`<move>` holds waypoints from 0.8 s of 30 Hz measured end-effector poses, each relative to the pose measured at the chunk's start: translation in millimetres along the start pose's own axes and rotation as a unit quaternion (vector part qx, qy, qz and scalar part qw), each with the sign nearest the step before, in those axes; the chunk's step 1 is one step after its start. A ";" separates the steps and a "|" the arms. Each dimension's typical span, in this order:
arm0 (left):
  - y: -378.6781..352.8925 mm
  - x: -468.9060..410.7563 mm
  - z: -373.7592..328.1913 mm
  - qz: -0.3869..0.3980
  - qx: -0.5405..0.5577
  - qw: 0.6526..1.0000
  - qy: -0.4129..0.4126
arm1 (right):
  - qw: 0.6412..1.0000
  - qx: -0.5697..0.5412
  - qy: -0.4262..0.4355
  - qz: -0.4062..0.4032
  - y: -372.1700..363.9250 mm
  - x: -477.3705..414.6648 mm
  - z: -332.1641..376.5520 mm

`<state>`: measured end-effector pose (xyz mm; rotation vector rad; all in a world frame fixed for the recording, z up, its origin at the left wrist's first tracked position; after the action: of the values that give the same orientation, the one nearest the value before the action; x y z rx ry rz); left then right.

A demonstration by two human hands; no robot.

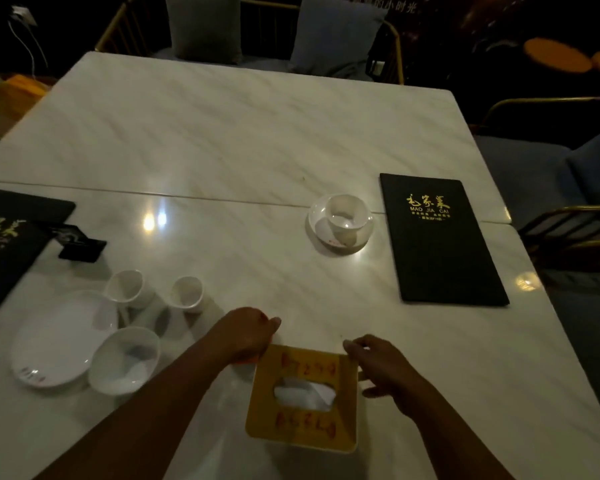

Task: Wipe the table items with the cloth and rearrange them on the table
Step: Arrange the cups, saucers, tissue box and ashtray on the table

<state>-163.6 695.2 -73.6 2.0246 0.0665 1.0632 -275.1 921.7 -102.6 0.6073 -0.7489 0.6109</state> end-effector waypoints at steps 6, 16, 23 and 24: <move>-28.4 42.3 5.9 0.101 0.187 0.977 0.035 | 0.996 -0.072 -0.023 0.041 -14.8 31.4 -21.2; 9.9 54.3 -21.9 -0.054 0.271 0.960 0.046 | 0.995 -0.038 0.080 -0.036 11.8 42.4 17.7; 67.9 40.1 -17.5 -0.134 0.315 0.939 -0.019 | 0.976 -0.122 0.175 -0.050 16.9 28.2 85.2; 77.0 34.7 -15.3 -0.145 0.317 0.937 -0.027 | 0.971 -0.135 0.190 -0.051 13.2 22.7 96.0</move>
<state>-175.8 668.2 7.0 2.5041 0.7424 0.8584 -312.3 870.8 -25.5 0.2625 -0.4260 0.5001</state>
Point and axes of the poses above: each hand's wrist, its own x-axis away from the middle knuckle, its own y-axis out of the back of the hand, z = x × y, the point moved 1 cm from there along -x, towards the middle knuckle, and after that the axes turned 10 degrees about -x, right-handed, at the moved point
